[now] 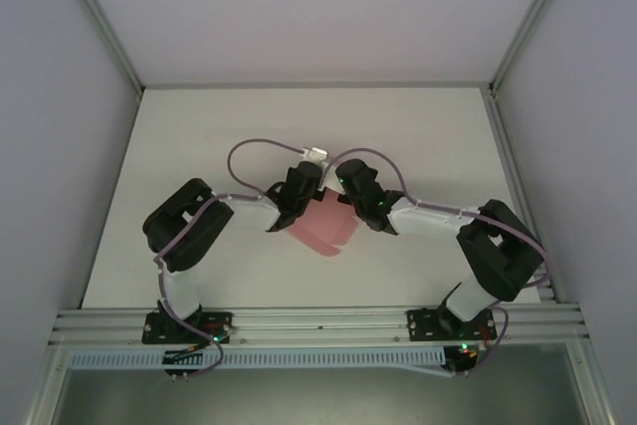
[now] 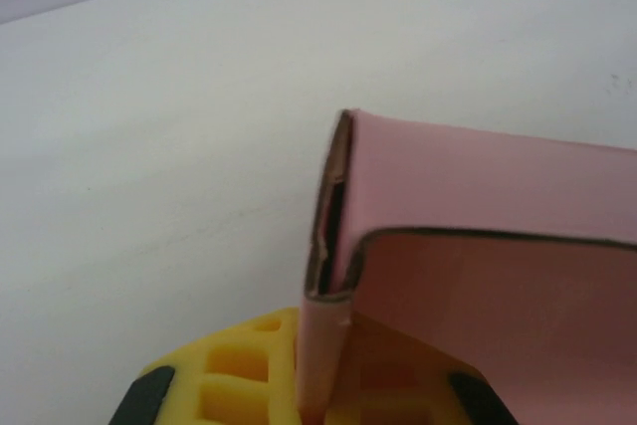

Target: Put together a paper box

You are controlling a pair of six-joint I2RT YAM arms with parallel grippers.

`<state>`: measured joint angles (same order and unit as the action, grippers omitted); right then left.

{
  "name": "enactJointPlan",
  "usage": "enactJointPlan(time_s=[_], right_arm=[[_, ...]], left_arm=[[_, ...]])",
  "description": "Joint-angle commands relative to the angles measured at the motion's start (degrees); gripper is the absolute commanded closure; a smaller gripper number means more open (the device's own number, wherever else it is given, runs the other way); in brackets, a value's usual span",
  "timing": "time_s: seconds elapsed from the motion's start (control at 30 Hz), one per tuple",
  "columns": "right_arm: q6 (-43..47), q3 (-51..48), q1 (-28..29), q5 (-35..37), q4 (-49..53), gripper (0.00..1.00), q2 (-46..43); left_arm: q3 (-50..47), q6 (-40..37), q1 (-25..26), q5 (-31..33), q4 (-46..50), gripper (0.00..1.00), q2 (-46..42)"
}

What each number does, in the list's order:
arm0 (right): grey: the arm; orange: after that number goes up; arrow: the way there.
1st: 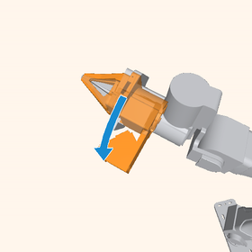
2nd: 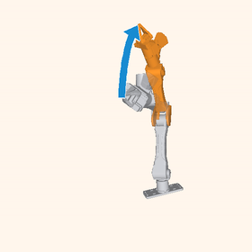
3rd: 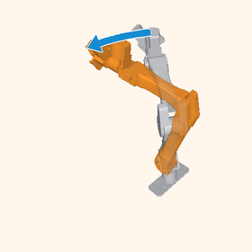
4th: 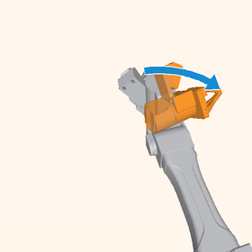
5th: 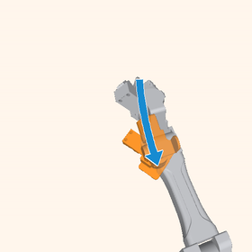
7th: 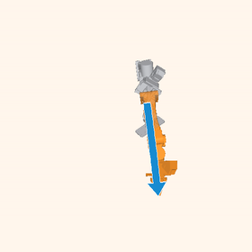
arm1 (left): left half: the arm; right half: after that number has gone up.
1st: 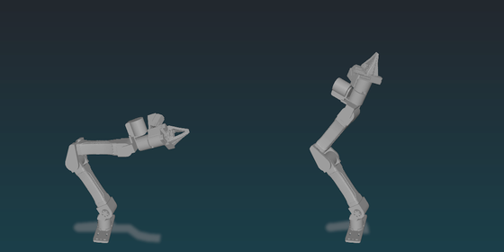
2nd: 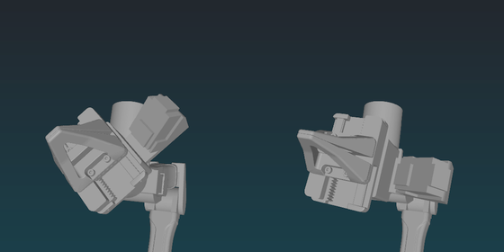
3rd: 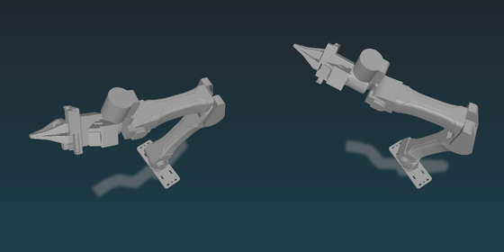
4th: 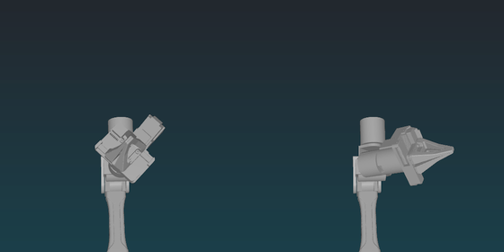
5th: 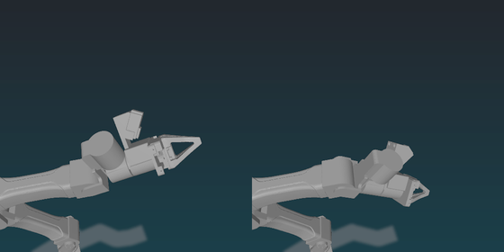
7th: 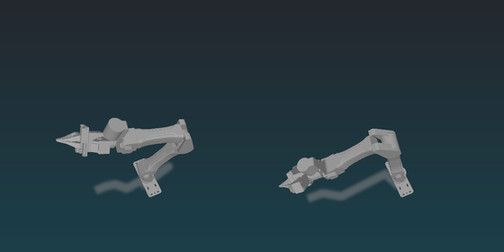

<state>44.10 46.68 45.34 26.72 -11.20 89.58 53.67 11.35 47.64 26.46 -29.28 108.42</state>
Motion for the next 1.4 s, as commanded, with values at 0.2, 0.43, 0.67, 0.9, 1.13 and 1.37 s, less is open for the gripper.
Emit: enactJointPlan(time_s=[0.2, 0.43, 0.67, 0.9, 1.13, 1.37], right_arm=[[-2.9, 0.3, 3.6, -5.1, 0.9, 0.99, -2.2], [-9.0, 3.2, 1.2, -12.3, 4.7, 0.59, -8.6], [-27.6, 10.0, -5.2, -21.8, 8.1, 0.34, -9.0], [-38.4, 25.8, -9.3, -30.3, 19.7, 0.36, 6.4], [-37.9, 27.5, -9.3, -37.7, 21.8, 0.41, 12.7], [-35.3, 26.4, -9.2, -41.2, 26.0, 0.44, 17.9]], left_arm=[[-13.6, 0.0, -4.6, 2.6, -10.5, 1.00, -1.9], [-17.7, -3.7, -4.4, -3.0, -18.1, 1.00, -3.0], [-21.0, -4.3, -4.5, -9.1, -23.7, 1.00, -3.8], [-21.2, -4.6, -4.5, -10.5, -24.5, 0.98, -3.7], [-20.5, -4.5, -4.6, -10.3, -23.0, 0.92, -3.6], [-20.3, -4.8, -4.6, -11.1, -22.2, 0.85, -3.8]])
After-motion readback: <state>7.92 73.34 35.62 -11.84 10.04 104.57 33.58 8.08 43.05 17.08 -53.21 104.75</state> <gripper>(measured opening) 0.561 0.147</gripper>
